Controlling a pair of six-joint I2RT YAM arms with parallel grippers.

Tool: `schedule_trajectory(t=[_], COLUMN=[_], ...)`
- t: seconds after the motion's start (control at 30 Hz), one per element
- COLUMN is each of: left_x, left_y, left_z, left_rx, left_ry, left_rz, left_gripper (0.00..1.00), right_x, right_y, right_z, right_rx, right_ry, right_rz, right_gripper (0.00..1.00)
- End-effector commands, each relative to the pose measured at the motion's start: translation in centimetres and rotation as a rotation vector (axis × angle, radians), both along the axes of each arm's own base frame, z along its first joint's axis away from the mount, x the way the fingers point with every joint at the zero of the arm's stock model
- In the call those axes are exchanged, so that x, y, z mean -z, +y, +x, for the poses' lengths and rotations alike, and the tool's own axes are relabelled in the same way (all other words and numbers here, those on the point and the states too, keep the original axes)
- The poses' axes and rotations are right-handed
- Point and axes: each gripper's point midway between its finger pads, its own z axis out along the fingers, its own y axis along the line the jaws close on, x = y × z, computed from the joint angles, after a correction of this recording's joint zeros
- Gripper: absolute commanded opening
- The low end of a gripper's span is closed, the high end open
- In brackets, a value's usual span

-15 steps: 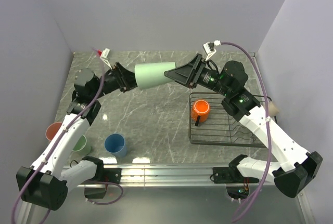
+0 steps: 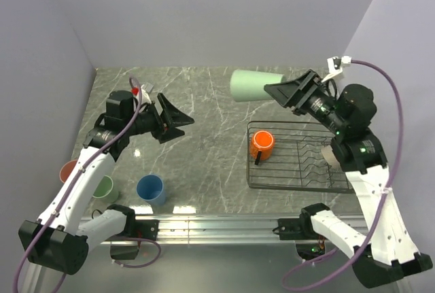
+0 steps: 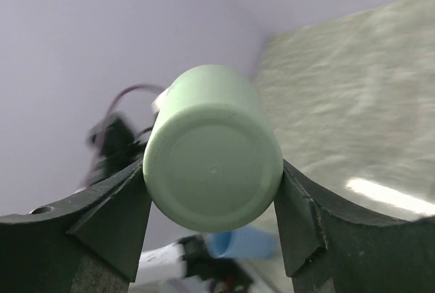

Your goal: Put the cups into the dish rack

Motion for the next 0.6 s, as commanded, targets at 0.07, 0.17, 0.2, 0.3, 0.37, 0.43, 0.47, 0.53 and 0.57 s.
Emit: schedule_trajectory(t=[0.07, 0.17, 0.2, 0.3, 0.37, 0.43, 0.47, 0.53, 0.57], left_x=[4.2, 5.2, 5.7, 6.1, 6.8, 7.0, 7.0, 7.0, 6.8], left_y=[3.9, 5.8, 6.5, 7.4, 7.5, 7.4, 7.4, 7.4, 7.3], left_z=[0.1, 0.6, 0.4, 0.1, -0.3, -0.6, -0.8, -0.9, -0.9], left_rx=[-0.126, -0.169, -0.187, -0.209, -0.198, -0.190, -0.188, -0.184, -0.181], left_ry=[0.092, 0.072, 0.082, 0.078, 0.092, 0.097, 0.097, 0.099, 0.094], left_rz=[0.321, 0.454, 0.498, 0.550, 0.567, 0.570, 0.572, 0.576, 0.574], left_gripper=[0.84, 0.83, 0.84, 0.83, 0.82, 0.80, 0.80, 0.79, 0.79], right_x=[6.1, 10.5, 11.8, 16.2, 18.1, 18.9, 19.3, 19.7, 20.2], right_y=[-8.2, -11.3, -12.5, -14.9, -15.5, -15.9, -16.1, -16.7, -16.8], right_z=[0.4, -0.4, -0.4, -1.3, -1.7, -1.4, -1.2, -0.7, -0.4], right_rx=[0.387, 0.499, 0.552, 0.621, 0.642, 0.659, 0.665, 0.689, 0.688], right_ry=[0.194, 0.359, 0.401, 0.540, 0.578, 0.580, 0.592, 0.597, 0.615], right_rz=[-0.382, -0.531, -0.583, -0.734, -0.777, -0.799, -0.812, -0.851, -0.879], right_gripper=[0.00, 0.00, 0.00, 0.00, 0.00, 0.00, 0.00, 0.00, 0.00])
